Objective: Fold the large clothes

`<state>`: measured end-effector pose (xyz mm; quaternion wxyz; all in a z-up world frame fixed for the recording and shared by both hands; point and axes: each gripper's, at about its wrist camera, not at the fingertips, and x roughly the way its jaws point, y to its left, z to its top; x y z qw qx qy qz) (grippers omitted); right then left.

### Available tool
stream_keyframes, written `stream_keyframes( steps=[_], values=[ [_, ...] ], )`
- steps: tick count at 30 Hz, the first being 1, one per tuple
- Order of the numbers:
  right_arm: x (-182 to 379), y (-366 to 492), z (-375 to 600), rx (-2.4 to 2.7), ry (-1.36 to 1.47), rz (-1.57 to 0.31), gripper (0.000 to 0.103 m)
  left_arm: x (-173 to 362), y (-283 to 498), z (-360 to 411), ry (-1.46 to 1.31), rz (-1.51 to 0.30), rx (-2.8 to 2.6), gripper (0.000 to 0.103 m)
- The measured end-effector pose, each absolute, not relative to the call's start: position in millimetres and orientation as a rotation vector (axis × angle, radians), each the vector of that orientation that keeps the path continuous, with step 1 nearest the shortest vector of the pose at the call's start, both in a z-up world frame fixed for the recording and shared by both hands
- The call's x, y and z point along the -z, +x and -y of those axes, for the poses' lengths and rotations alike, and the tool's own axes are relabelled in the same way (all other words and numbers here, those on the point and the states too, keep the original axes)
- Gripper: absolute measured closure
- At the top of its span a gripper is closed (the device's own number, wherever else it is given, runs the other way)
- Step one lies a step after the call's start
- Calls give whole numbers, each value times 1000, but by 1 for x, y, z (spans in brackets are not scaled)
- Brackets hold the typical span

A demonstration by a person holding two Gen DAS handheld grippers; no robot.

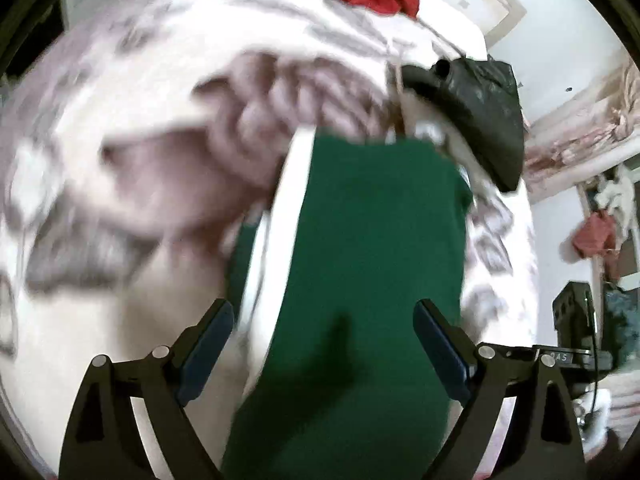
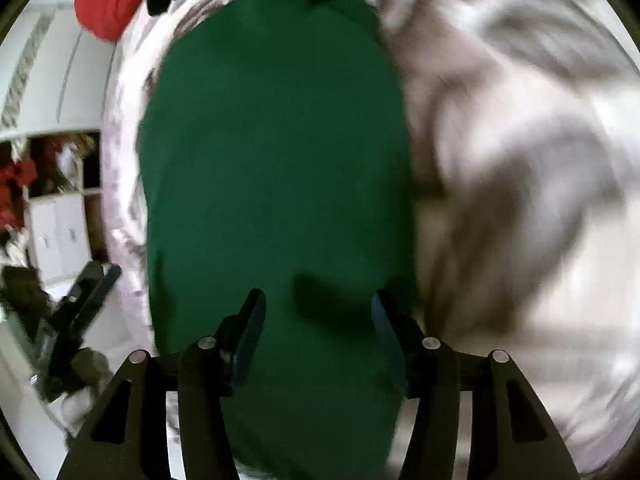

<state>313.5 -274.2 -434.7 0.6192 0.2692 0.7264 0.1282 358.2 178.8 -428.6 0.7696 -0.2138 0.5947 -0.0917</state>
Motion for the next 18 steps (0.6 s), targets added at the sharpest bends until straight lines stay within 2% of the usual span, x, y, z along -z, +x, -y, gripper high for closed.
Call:
stream_keyframes(
  steps=[5, 6, 7, 8, 9, 11, 14, 17, 18],
  values=[
    [438, 190, 265, -209, 746, -1710, 42, 490, 289, -196, -624, -1482, 290, 12],
    [444, 164, 262, -178, 782, -1725, 42, 494, 275, -195, -632, -1487, 294, 28],
    [450, 142, 253, -158, 807, -1733, 42, 497, 266, -194, -626, -1477, 300, 76],
    [459, 124, 254, -141, 830, -1740, 42, 496, 259, -193, -613, -1467, 324, 96],
    [467, 110, 249, -119, 838, -1749, 42, 490, 254, -195, -608, -1440, 338, 100],
    [482, 84, 241, -70, 842, -1781, 42, 474, 253, -209, -570, -1363, 330, 100],
    [495, 58, 223, -56, 835, -1809, 42, 487, 257, -232, -624, -1392, 361, 99],
    [498, 38, 216, -52, 823, -1812, 42, 481, 252, -227, -602, -1421, 426, 89],
    [498, 32, 216, -54, 830, -1804, 42, 478, 248, -224, -569, -1441, 426, 80]
  ],
)
